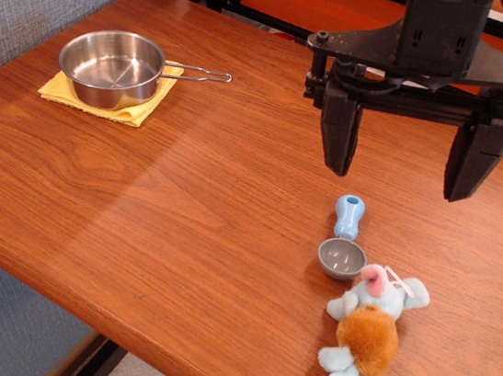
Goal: Move the pan away from the yellow cloth
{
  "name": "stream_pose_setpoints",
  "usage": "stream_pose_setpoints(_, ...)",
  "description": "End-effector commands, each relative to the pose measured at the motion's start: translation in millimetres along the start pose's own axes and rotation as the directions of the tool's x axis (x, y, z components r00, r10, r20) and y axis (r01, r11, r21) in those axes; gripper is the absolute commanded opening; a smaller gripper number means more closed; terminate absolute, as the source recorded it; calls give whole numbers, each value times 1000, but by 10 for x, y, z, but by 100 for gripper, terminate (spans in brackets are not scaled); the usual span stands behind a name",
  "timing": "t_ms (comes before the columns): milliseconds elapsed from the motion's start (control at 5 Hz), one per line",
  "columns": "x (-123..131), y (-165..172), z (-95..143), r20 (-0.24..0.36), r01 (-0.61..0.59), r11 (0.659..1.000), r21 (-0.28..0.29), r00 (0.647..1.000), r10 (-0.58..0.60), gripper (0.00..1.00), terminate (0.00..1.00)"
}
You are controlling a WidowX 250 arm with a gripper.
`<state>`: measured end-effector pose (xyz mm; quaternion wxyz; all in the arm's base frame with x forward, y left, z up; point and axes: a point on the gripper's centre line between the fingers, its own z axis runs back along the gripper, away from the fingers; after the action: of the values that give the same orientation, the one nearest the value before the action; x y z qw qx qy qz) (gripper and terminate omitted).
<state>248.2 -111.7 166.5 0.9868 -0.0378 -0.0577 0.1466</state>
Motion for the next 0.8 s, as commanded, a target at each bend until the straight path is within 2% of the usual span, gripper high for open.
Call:
stream_pose_setpoints(0, 0, 0, 0, 0, 0, 1000, 0, 1000, 0, 100, 0)
stream_pose_setpoints(400, 513, 919, -315, -57, -5, 990, 139, 998, 13, 100, 0)
stream_pose_setpoints(600, 751, 1371, -401, -91, 29, 988, 154, 996, -15, 100, 0)
